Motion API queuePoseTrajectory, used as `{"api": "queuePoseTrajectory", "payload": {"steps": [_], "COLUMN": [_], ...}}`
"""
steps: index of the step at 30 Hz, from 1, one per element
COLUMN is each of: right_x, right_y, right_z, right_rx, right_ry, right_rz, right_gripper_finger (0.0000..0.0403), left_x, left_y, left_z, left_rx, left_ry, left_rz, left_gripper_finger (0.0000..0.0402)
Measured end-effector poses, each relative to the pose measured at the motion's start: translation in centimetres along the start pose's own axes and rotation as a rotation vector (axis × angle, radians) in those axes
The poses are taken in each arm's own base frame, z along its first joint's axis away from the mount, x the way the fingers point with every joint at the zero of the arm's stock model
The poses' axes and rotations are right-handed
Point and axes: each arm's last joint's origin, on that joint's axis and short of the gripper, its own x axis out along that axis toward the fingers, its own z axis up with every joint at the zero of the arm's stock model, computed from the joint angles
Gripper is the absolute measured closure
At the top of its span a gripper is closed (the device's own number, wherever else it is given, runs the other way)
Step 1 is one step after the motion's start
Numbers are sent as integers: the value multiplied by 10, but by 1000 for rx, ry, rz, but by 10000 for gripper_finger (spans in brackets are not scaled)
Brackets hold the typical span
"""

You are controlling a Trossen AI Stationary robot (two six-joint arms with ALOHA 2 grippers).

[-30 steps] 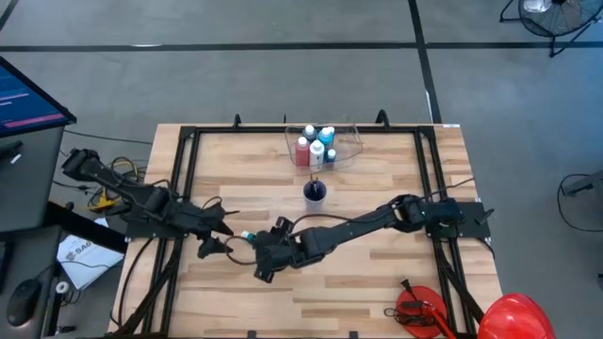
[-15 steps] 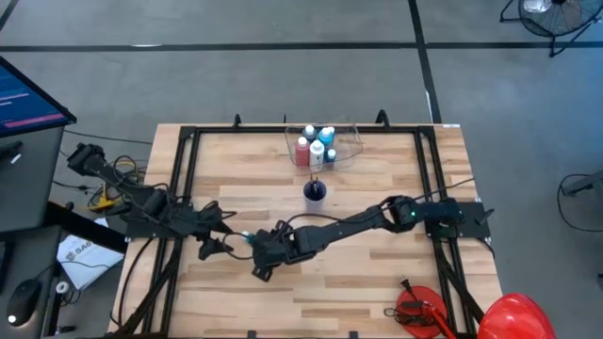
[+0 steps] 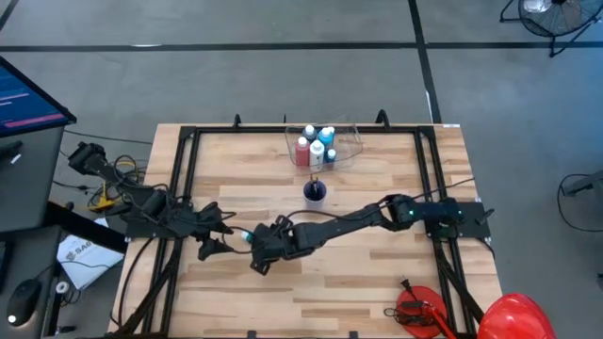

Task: Pick & Place Paint Supplies
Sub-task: Put the green paint bottle into the transparent bin

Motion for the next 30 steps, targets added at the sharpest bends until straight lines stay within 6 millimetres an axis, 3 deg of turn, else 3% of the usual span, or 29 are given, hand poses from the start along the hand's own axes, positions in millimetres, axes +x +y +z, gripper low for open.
{"api": "queuePoseTrajectory", "payload": {"steps": [9,30], "right_x": [15,22], "right_y": [2,-4], "right_z": [-19,-10], "right_rx": [-3,57], "right_ry": [87,53], "right_rz": [10,18], "right_gripper_finger": [172,175], "left_x": [0,0], "left_y": [0,0], "left_z": [0,0], "left_rx": [0,7], "left_ry": [0,-5], "left_rz": [0,6], "left_gripper_finger": [66,66]}}
